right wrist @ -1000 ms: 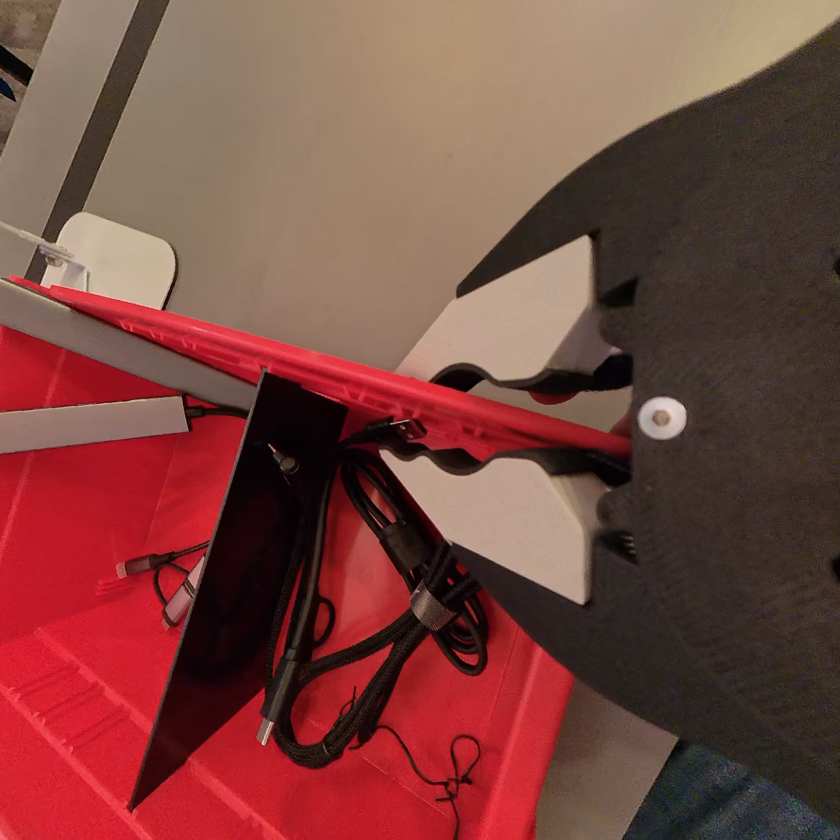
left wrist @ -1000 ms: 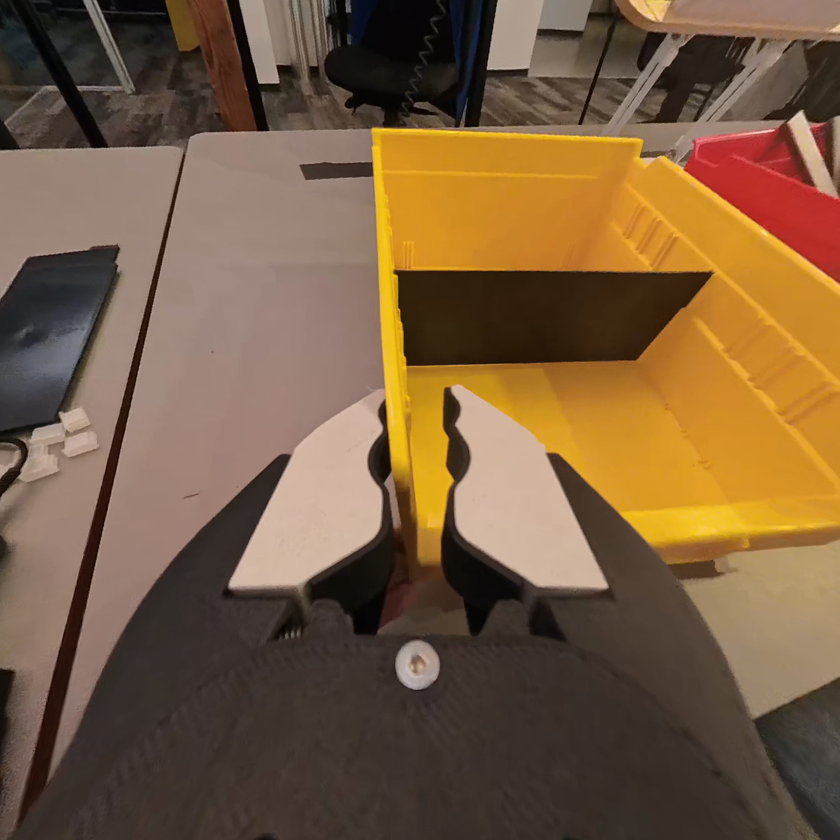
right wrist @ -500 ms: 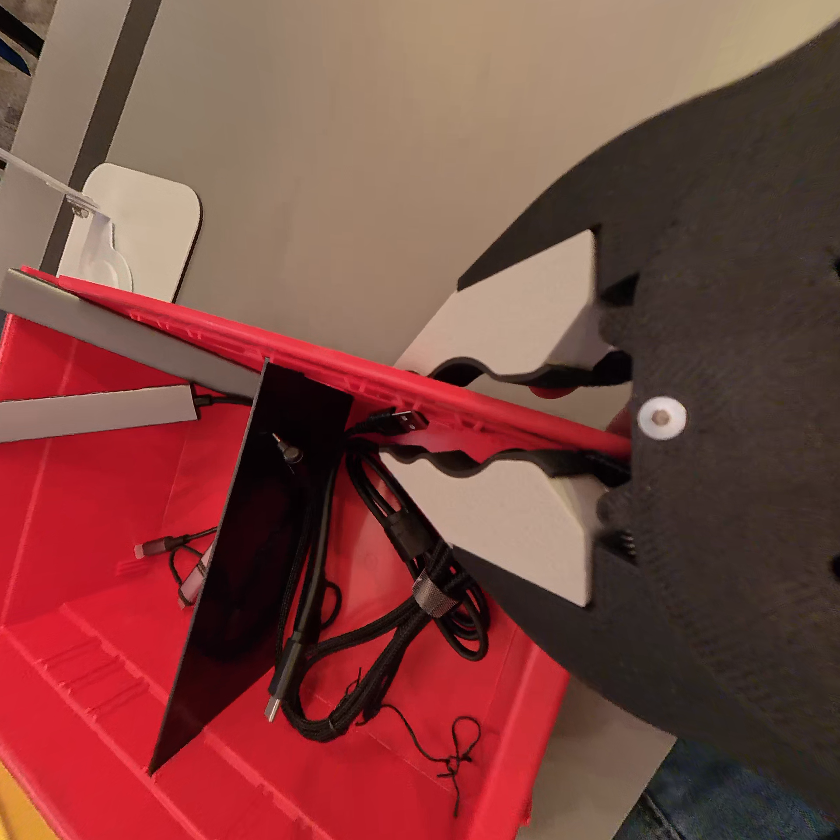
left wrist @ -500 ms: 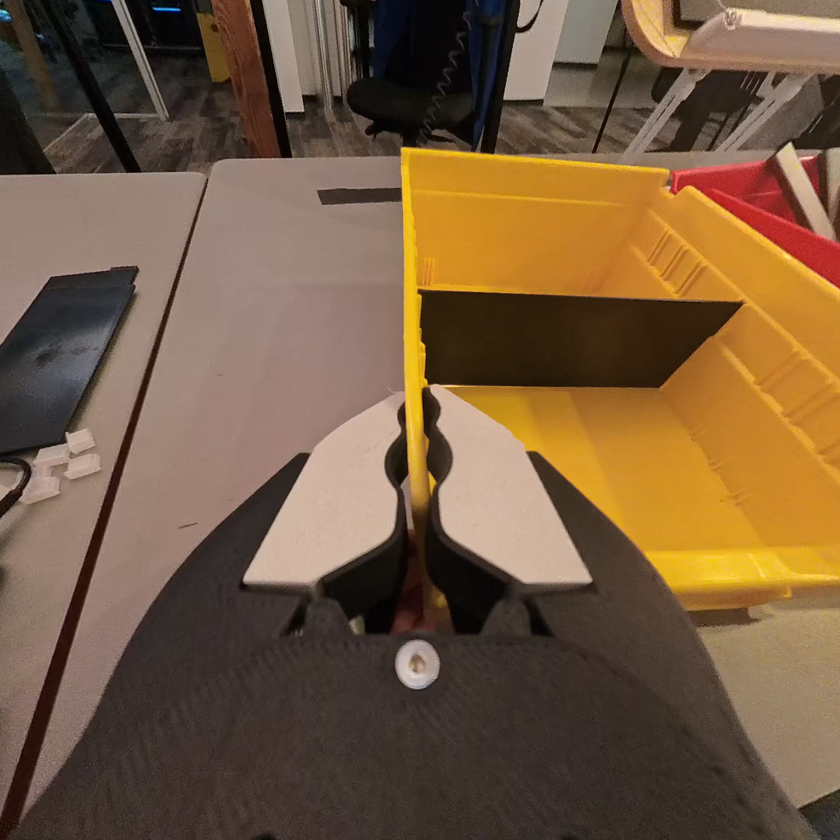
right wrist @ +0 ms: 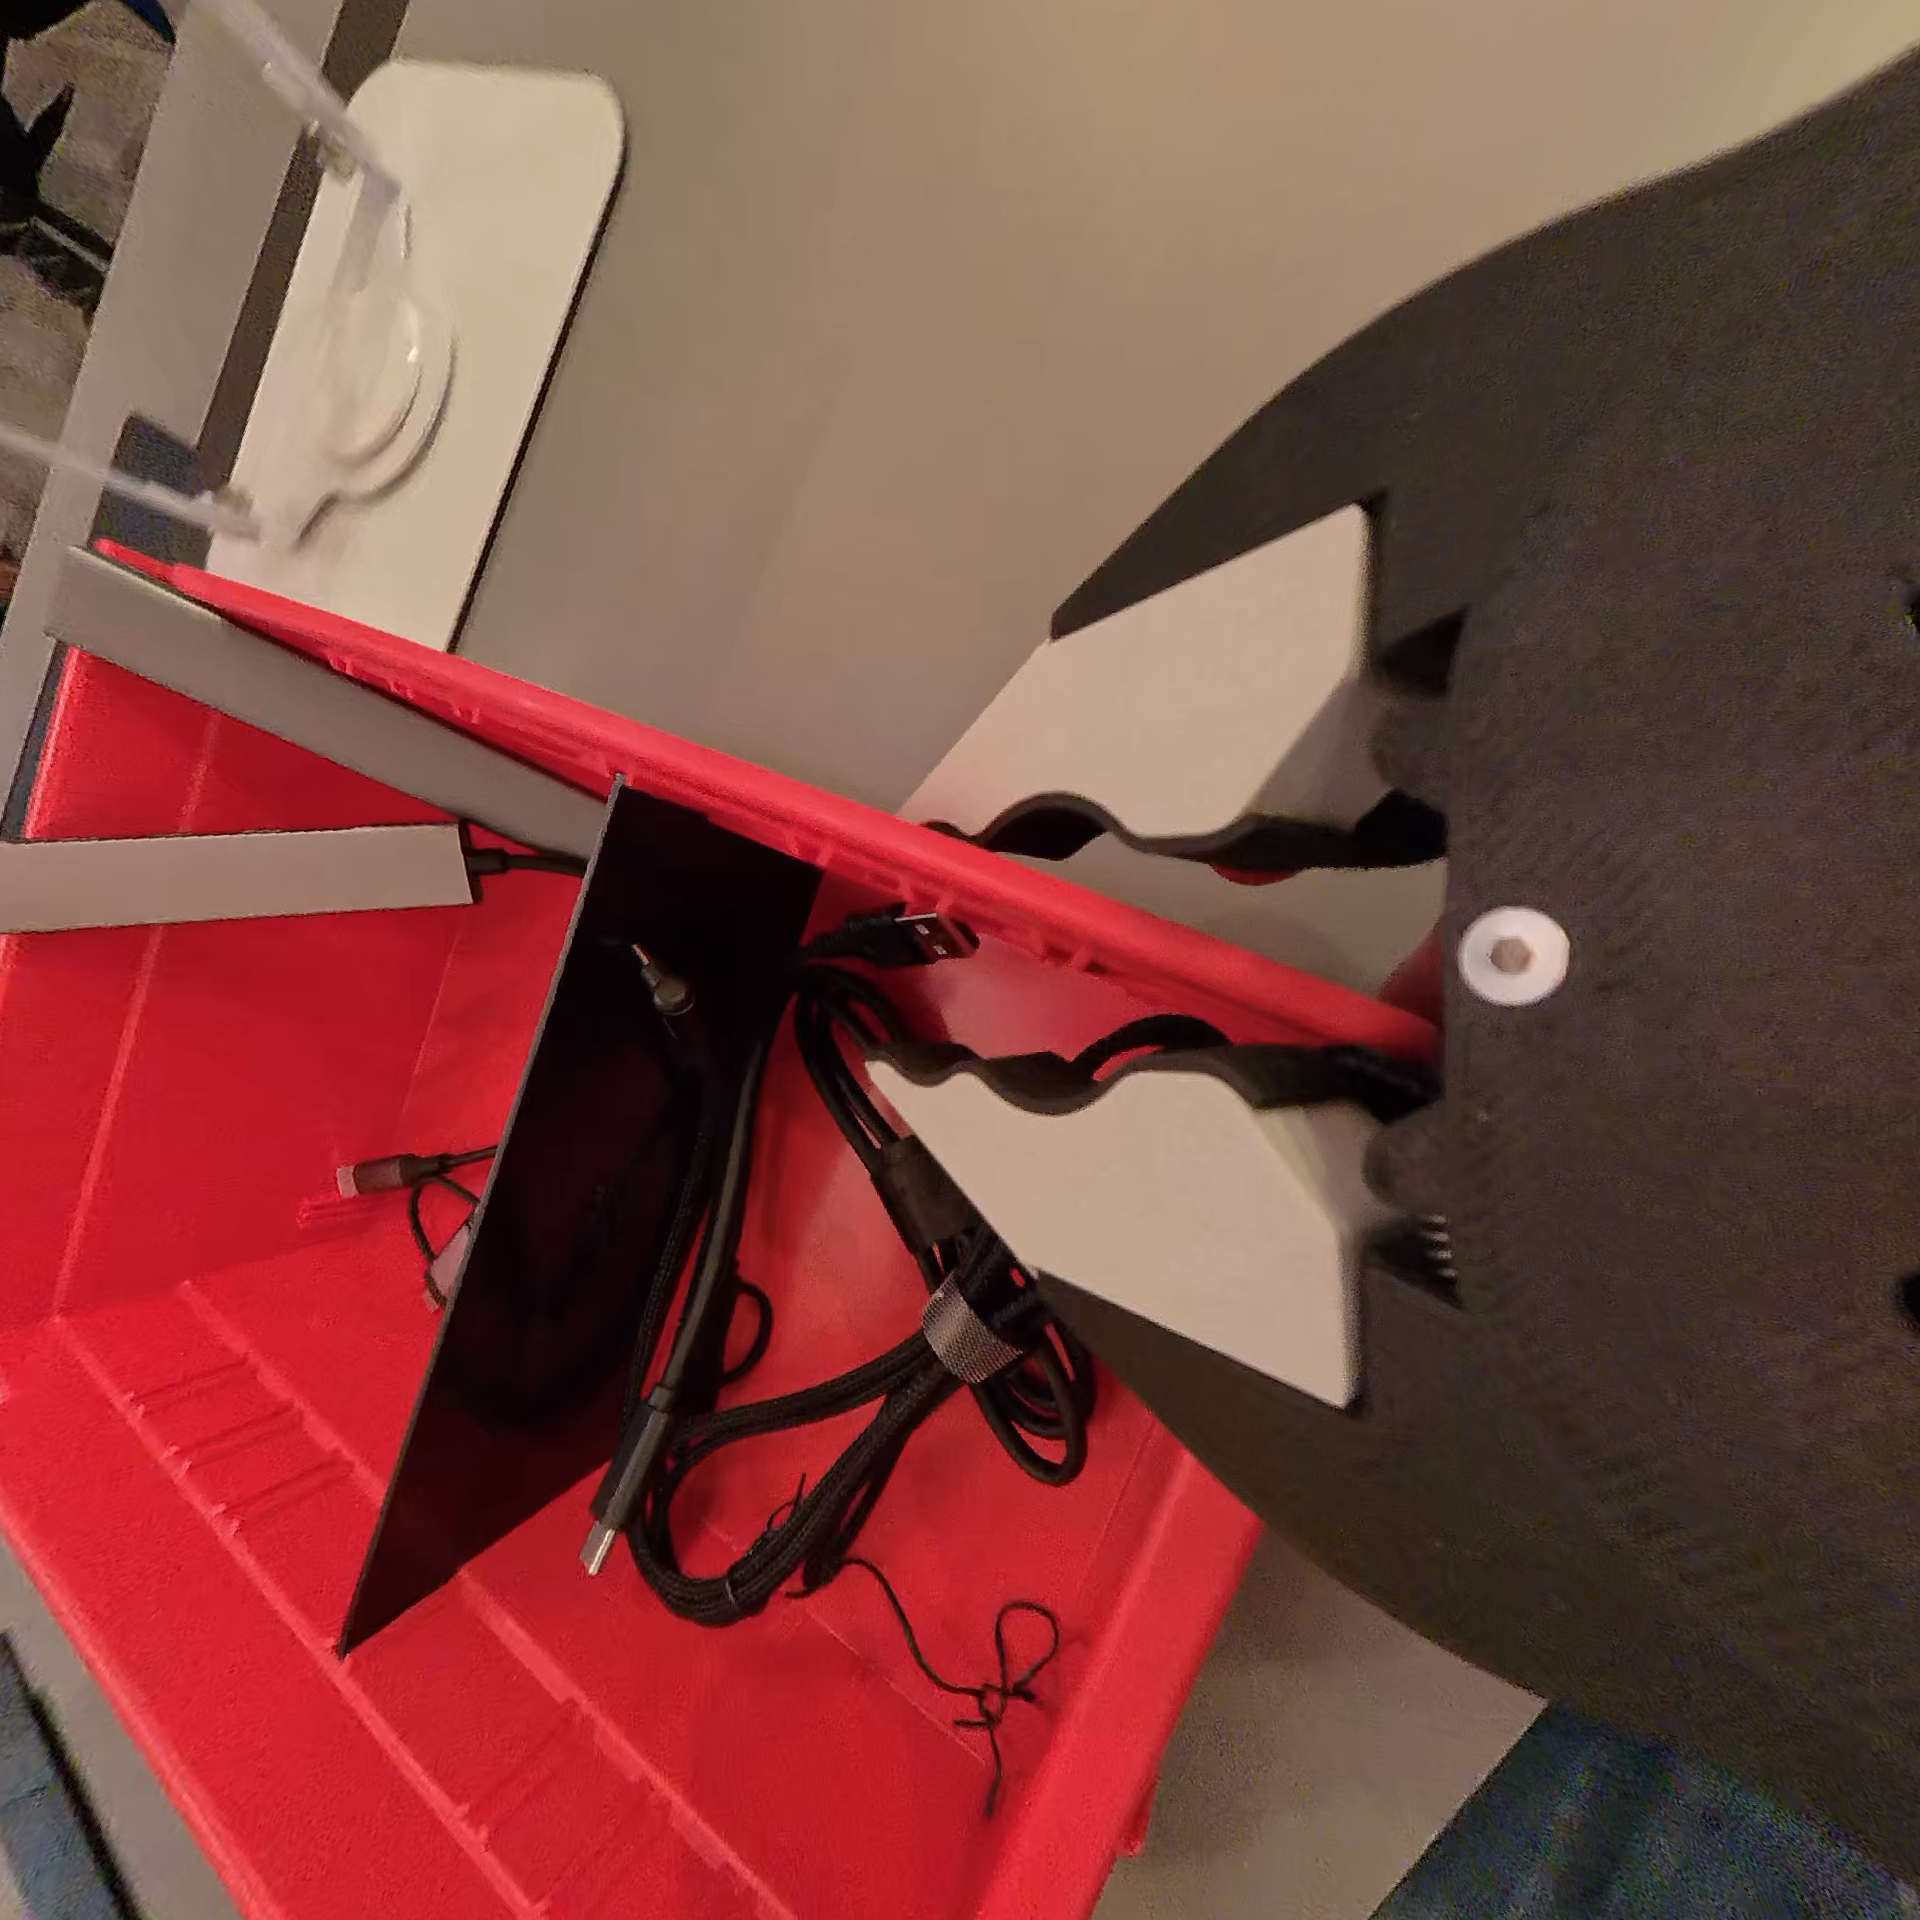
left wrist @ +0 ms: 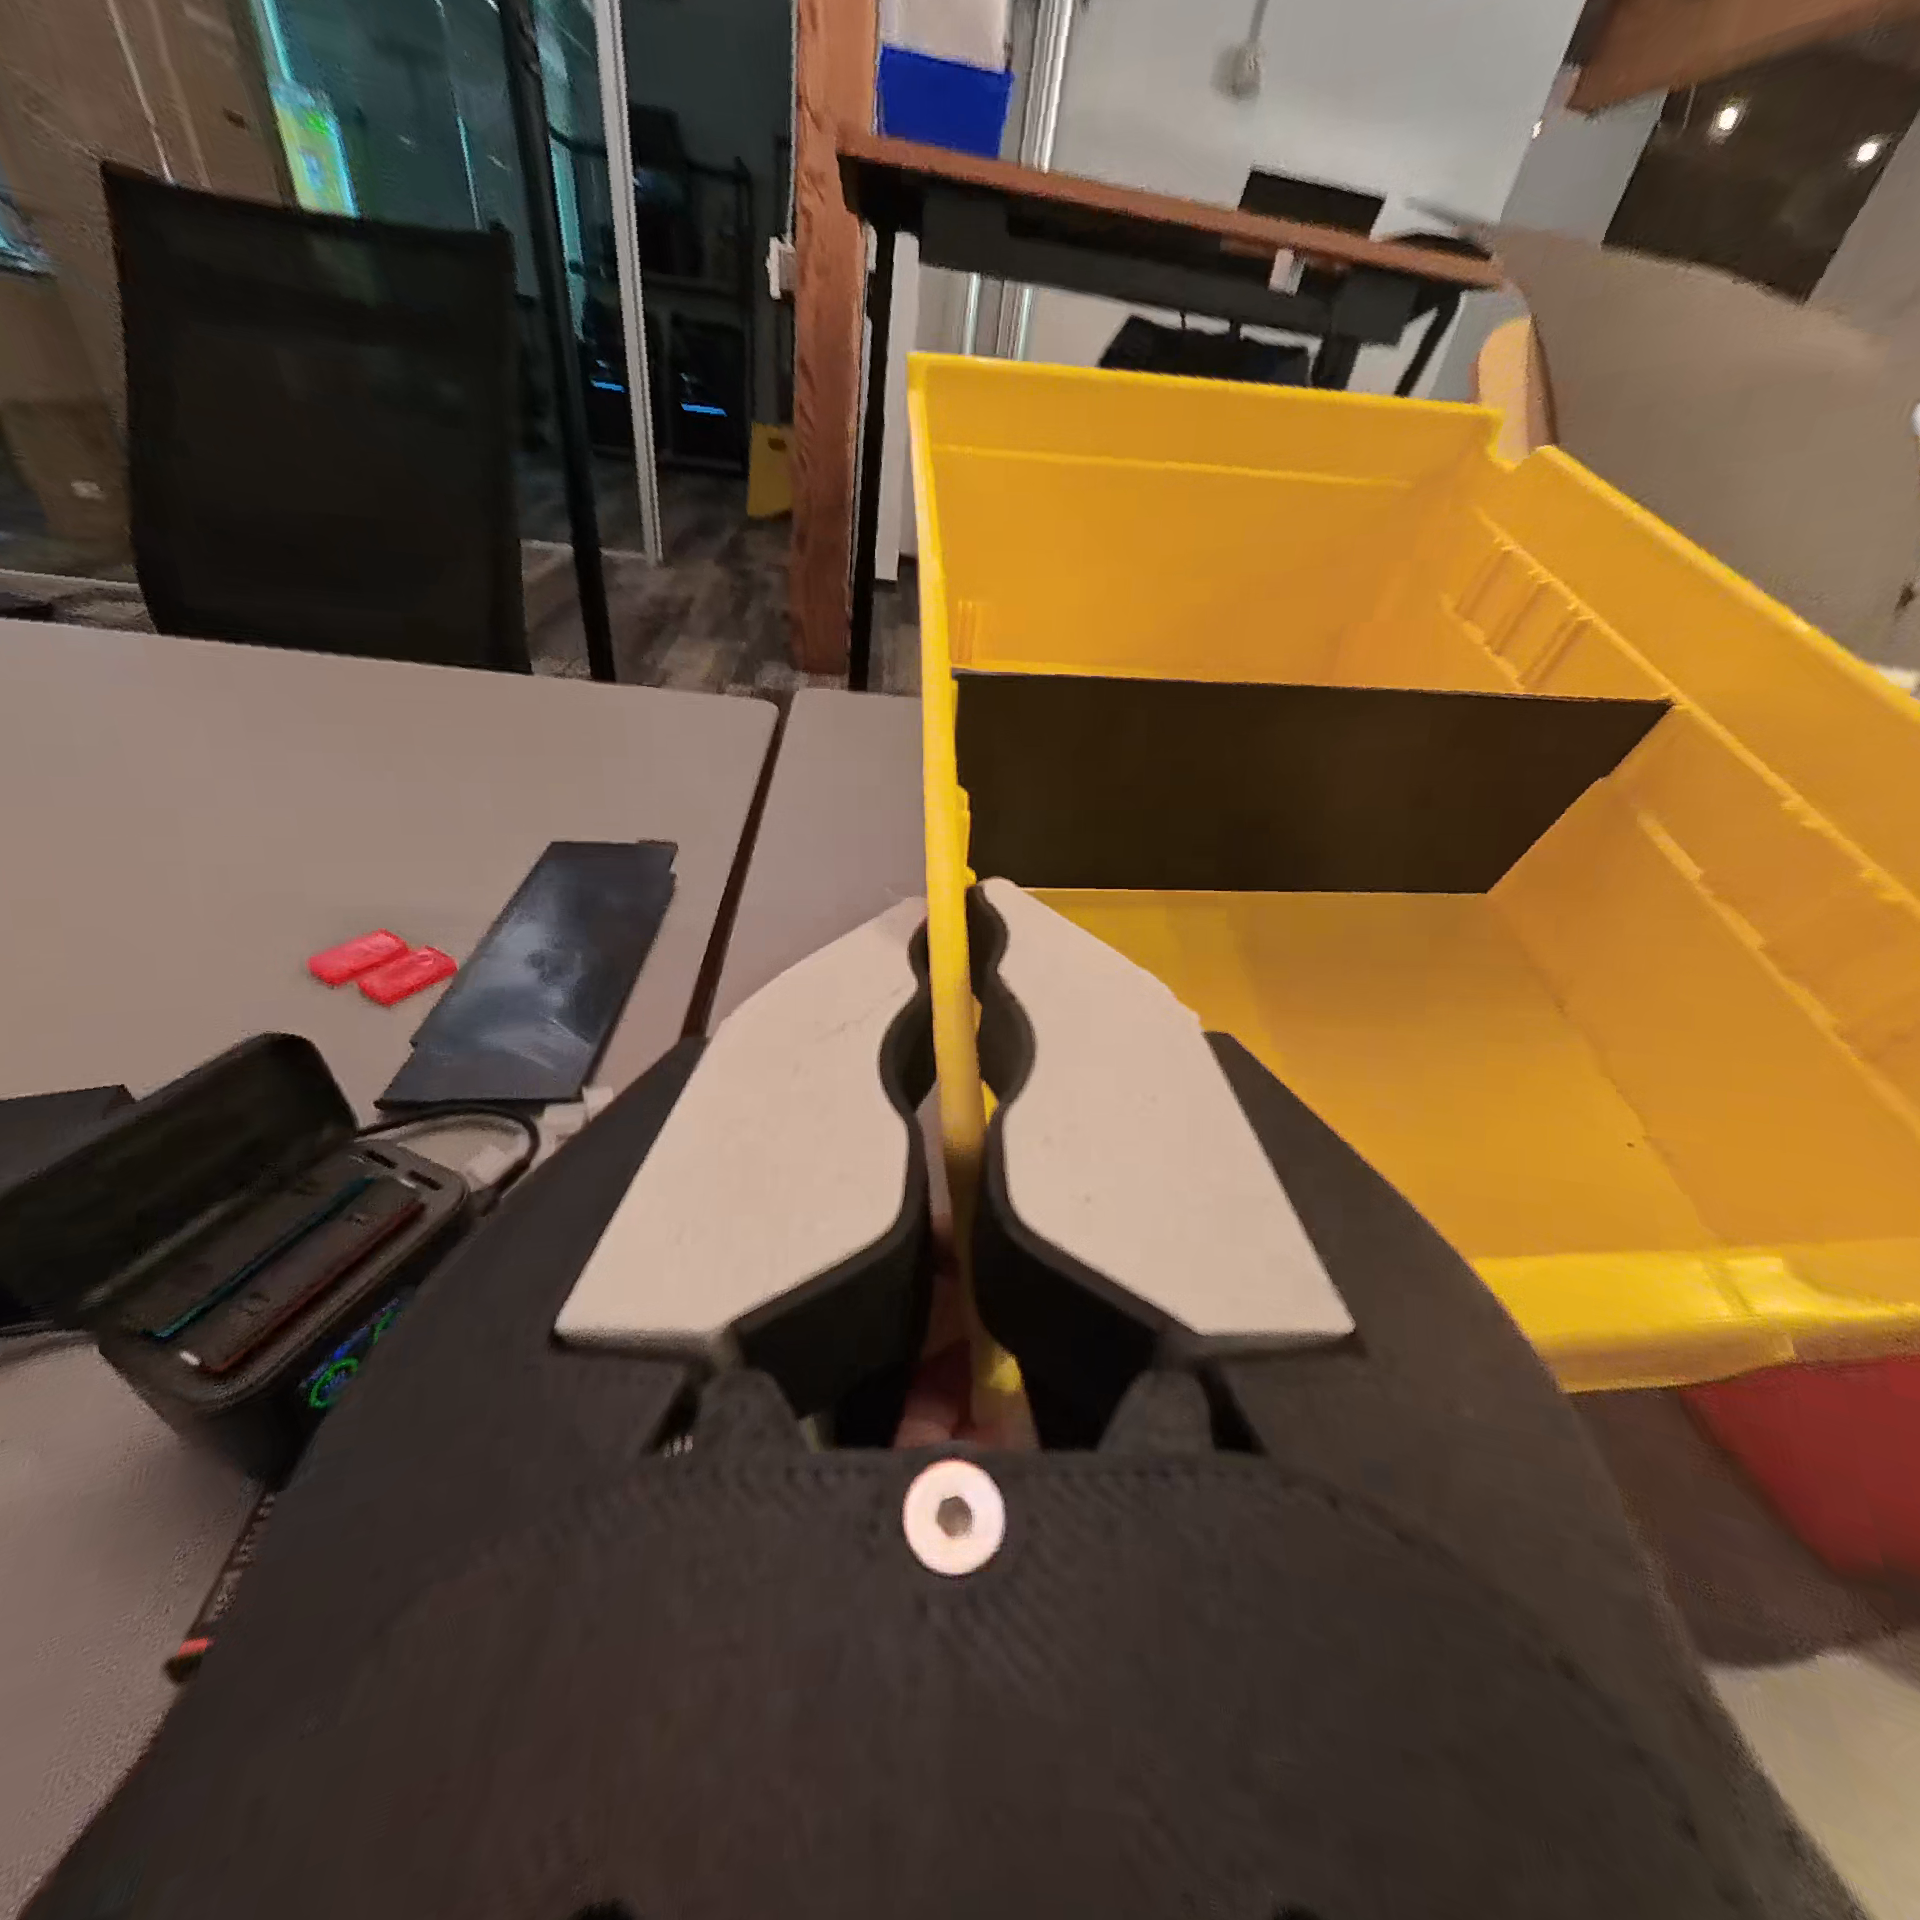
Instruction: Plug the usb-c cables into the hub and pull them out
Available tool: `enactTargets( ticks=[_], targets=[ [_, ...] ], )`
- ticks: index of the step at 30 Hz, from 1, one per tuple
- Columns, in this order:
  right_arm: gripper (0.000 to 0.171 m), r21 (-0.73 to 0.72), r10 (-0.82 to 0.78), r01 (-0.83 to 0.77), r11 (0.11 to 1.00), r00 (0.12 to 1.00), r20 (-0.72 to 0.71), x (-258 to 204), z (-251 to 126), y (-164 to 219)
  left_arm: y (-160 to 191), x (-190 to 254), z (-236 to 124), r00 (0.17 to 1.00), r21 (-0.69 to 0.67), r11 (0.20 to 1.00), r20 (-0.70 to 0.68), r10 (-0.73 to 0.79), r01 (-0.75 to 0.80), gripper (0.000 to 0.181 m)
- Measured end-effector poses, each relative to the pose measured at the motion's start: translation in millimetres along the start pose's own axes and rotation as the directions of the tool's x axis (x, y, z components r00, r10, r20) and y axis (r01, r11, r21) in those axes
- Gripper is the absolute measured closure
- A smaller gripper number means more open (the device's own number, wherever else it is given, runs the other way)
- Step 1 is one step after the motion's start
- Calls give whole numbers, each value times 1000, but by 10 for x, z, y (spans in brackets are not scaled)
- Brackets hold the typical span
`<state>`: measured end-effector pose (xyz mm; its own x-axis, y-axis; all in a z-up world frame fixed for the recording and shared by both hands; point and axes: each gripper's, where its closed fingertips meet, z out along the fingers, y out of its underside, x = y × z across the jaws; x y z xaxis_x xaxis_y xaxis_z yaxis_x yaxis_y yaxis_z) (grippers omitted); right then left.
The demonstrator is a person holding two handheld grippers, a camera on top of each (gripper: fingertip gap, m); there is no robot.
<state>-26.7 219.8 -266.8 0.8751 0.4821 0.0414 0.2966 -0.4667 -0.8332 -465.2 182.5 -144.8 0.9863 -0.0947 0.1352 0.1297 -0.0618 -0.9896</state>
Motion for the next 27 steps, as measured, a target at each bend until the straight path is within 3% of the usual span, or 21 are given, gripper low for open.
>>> enactTargets(
  ticks=[1,5,8,11,13,17,19,23,27],
  targets=[
    [138,6,-3,3,1000,1000,11,-130,62,-50,-59,-9,-15,1000,16,1000,-4,-16,17,179],
    [116,41,-17,11,999,988,155,-726,273,-280,-217,41,-44,997,59,996,-35,-66,68,179],
    [103,68,-21,9,998,982,188,-830,262,-403,-335,174,-77,998,70,997,-49,-38,41,179],
    [100,194,-47,20,981,989,137,-583,-35,-645,-430,390,-69,998,74,997,-63,-25,29,179],
    [92,335,-44,-21,942,982,186,-476,-414,-900,-470,612,-10,997,74,997,-79,-15,21,179],
    [65,556,-69,-135,820,942,330,-498,-1284,-1224,-501,1280,218,985,86,992,-140,104,-93,180],
    [63,614,-94,-147,776,935,342,-592,-1592,-1229,-449,1703,386,968,79,988,-201,147,-133,180],
    [53,581,-41,-108,807,971,237,-498,-1643,-1012,-270,2639,661,920,38,985,-354,168,-166,179],
    [50,602,103,-145,786,989,103,3,-1745,-900,-142,3540,691,869,33,978,-455,197,-204,179]
  ],
)
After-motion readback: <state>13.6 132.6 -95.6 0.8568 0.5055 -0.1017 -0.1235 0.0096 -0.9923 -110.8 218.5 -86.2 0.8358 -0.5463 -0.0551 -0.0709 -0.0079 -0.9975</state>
